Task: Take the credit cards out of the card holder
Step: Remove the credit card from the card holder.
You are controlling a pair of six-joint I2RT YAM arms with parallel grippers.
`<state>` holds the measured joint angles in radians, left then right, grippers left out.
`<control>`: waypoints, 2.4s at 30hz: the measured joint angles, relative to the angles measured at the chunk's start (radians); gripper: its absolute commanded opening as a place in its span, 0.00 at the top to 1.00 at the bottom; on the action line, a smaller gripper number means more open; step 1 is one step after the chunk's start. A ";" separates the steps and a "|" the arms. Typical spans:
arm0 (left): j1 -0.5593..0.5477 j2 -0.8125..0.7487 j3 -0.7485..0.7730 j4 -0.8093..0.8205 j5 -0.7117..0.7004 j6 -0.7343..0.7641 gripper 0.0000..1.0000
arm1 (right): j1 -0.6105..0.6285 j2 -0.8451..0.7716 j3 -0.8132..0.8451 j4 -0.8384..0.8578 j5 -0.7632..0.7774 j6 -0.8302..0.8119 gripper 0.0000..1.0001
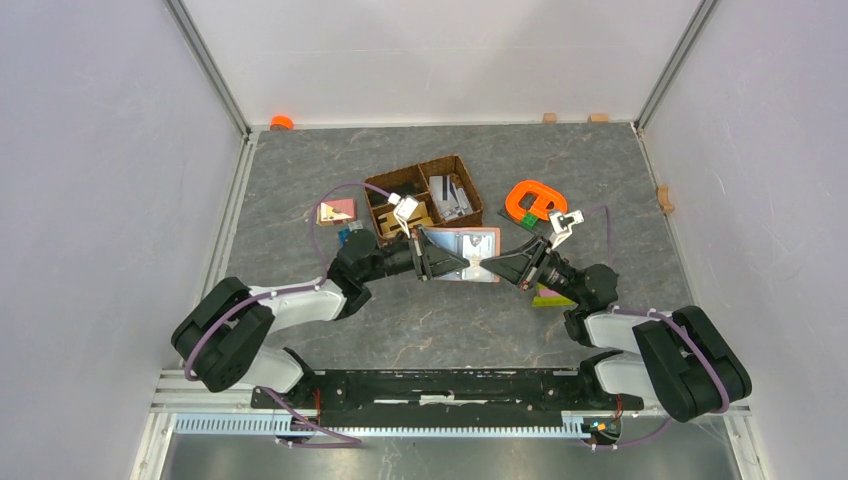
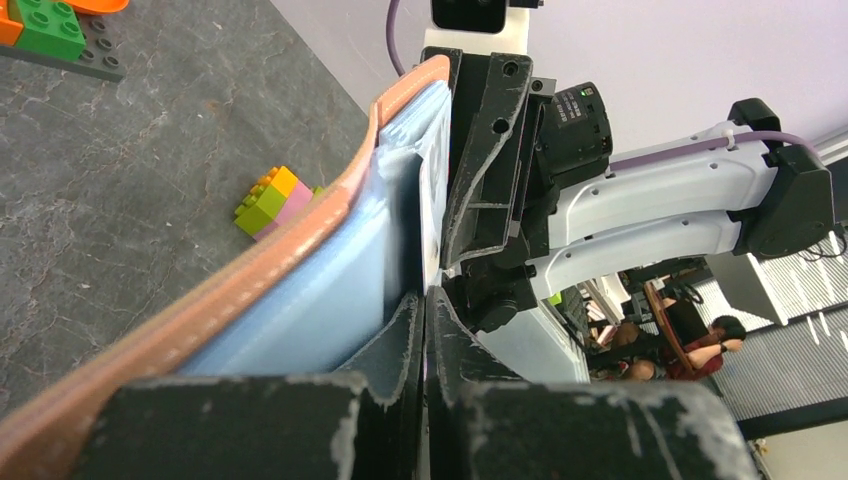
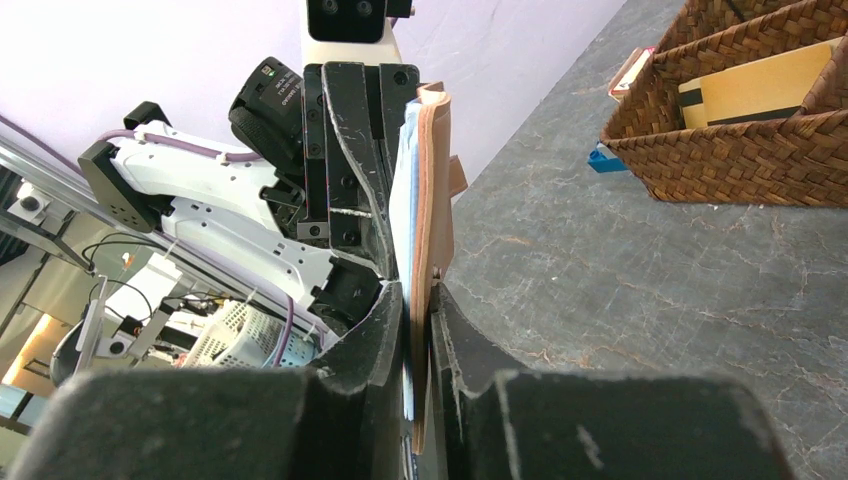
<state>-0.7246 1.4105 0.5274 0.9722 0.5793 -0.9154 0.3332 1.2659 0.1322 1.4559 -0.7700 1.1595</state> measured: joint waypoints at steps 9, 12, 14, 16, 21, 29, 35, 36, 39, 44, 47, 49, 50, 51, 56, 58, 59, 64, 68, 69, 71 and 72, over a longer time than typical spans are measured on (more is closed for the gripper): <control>0.024 0.002 -0.013 0.002 0.007 -0.042 0.98 | -0.016 0.003 -0.017 0.004 0.003 0.016 0.90; 0.025 0.003 -0.014 0.002 0.008 -0.053 0.98 | -0.022 0.008 -0.021 0.006 0.003 0.027 0.94; 0.025 0.004 -0.016 0.001 0.009 -0.056 0.98 | -0.024 0.008 -0.026 0.006 0.003 0.034 0.94; 0.025 0.006 -0.016 0.001 0.008 -0.060 0.98 | -0.028 0.008 -0.029 0.007 0.003 0.042 0.94; 0.043 0.012 -0.018 0.002 0.003 -0.061 0.98 | -0.049 0.008 -0.037 0.009 0.003 0.048 0.92; 0.076 0.016 -0.018 -0.006 -0.023 -0.061 0.98 | -0.068 0.008 -0.049 0.009 0.003 0.049 0.90; 0.068 0.019 -0.018 -0.033 -0.024 -0.060 0.98 | -0.068 0.008 -0.049 0.009 0.003 0.049 0.91; 0.066 0.019 -0.018 -0.035 -0.024 -0.061 0.98 | -0.068 0.009 -0.049 0.009 0.003 0.049 0.91; 0.066 0.020 -0.018 -0.039 -0.024 -0.061 0.98 | -0.068 0.010 -0.049 0.009 0.003 0.050 0.92; 0.065 0.025 -0.018 -0.039 -0.021 -0.061 0.94 | -0.068 0.011 -0.049 0.009 0.003 0.051 0.92; 0.059 0.039 -0.018 -0.026 -0.014 -0.061 0.90 | -0.068 0.013 -0.049 0.009 0.003 0.052 0.92; 0.051 0.044 -0.016 -0.020 -0.001 -0.061 0.88 | -0.068 0.016 -0.049 0.009 0.002 0.052 0.92; 0.043 0.046 -0.015 -0.018 0.003 -0.061 0.88 | -0.068 0.018 -0.049 0.009 0.003 0.053 0.92; 0.038 0.046 -0.014 -0.018 0.006 -0.061 0.87 | -0.068 0.019 -0.049 0.009 0.002 0.053 0.92; 0.026 0.032 -0.012 -0.030 0.005 -0.056 0.86 | -0.070 0.019 -0.049 0.010 0.000 0.056 0.92; 0.026 0.012 -0.012 -0.041 -0.002 -0.049 0.85 | -0.070 0.019 -0.049 0.010 -0.001 0.056 0.92; 0.026 0.002 -0.012 -0.045 -0.003 -0.046 0.85 | -0.070 0.020 -0.049 0.010 -0.001 0.056 0.92; 0.025 -0.040 -0.012 -0.060 -0.018 -0.029 0.83 | -0.070 0.021 -0.049 0.010 -0.001 0.056 0.92; 0.022 -0.057 -0.012 -0.057 -0.022 -0.019 0.74 | -0.070 0.021 -0.049 0.010 -0.001 0.056 0.89; 0.021 -0.057 -0.012 -0.057 -0.022 -0.019 0.72 | -0.070 0.021 -0.049 0.010 -0.001 0.056 0.89; 0.017 -0.056 -0.012 -0.056 -0.020 -0.019 0.70 | -0.070 0.021 -0.049 0.010 -0.001 0.056 0.89; 0.015 -0.055 -0.012 -0.056 -0.019 -0.019 0.69 | -0.070 0.021 -0.049 0.010 -0.001 0.056 0.89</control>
<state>-0.7094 1.3560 0.5156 0.9157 0.5602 -0.9340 0.2634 1.2873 0.0830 1.4654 -0.7708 1.2152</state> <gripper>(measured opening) 0.279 0.112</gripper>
